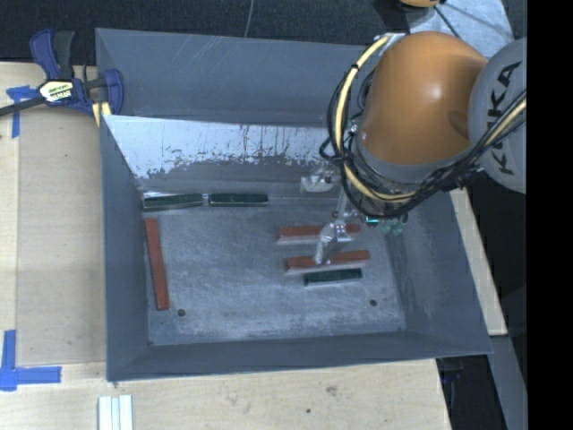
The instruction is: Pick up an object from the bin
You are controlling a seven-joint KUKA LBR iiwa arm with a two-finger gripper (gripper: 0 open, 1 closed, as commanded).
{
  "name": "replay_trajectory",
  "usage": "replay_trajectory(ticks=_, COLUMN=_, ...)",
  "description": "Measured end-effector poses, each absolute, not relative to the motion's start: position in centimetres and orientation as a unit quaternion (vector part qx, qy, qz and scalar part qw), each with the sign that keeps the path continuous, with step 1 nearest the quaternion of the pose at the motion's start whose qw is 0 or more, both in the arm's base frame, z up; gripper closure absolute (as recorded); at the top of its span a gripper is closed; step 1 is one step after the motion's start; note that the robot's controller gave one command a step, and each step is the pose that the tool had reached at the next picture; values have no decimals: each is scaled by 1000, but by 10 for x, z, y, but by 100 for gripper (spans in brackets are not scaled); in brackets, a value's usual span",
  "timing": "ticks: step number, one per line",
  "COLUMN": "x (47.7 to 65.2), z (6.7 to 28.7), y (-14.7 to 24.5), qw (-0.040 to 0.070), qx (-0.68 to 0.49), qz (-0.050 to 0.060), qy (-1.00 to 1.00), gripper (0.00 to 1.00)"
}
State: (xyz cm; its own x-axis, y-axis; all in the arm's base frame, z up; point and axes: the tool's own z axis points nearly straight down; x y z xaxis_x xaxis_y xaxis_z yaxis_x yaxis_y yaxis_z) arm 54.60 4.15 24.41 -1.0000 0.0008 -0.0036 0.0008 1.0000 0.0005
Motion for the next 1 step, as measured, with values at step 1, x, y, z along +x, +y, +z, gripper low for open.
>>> replay_trajectory(ticks=1, x=533, z=200, y=35, qw=5, qx=-25, qz=0, qy=1000, gripper=0)
